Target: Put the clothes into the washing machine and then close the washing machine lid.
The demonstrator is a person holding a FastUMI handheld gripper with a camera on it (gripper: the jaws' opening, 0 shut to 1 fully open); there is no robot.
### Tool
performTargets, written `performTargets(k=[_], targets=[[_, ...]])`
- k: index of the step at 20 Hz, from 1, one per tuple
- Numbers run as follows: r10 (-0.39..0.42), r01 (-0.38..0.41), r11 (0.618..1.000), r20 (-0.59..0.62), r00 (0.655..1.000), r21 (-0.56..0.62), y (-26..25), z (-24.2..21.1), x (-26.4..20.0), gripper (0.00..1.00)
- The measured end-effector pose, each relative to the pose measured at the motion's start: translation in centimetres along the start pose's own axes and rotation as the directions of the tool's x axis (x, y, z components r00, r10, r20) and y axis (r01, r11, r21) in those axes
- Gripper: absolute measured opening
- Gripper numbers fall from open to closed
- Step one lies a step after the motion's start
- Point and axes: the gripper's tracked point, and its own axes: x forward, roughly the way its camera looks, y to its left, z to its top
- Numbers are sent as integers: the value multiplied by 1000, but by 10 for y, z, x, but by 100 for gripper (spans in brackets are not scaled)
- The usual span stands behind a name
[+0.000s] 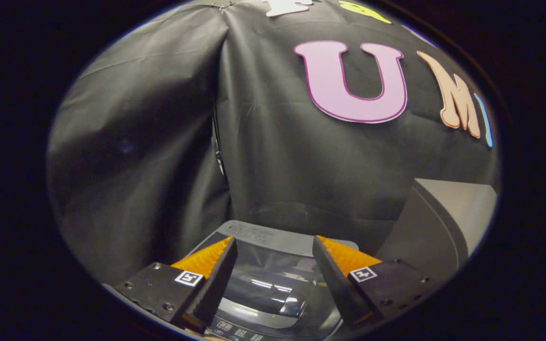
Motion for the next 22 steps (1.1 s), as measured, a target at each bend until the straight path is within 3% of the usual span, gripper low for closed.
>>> performTargets(k=[4, 11, 22], targets=[[6, -6, 1000, 78, 997, 5, -2, 22, -25, 97], [24, -40, 997, 236, 971, 64, -24, 55, -120, 97], [-151, 124, 988, 421, 895, 89, -131, 36, -262, 96]])
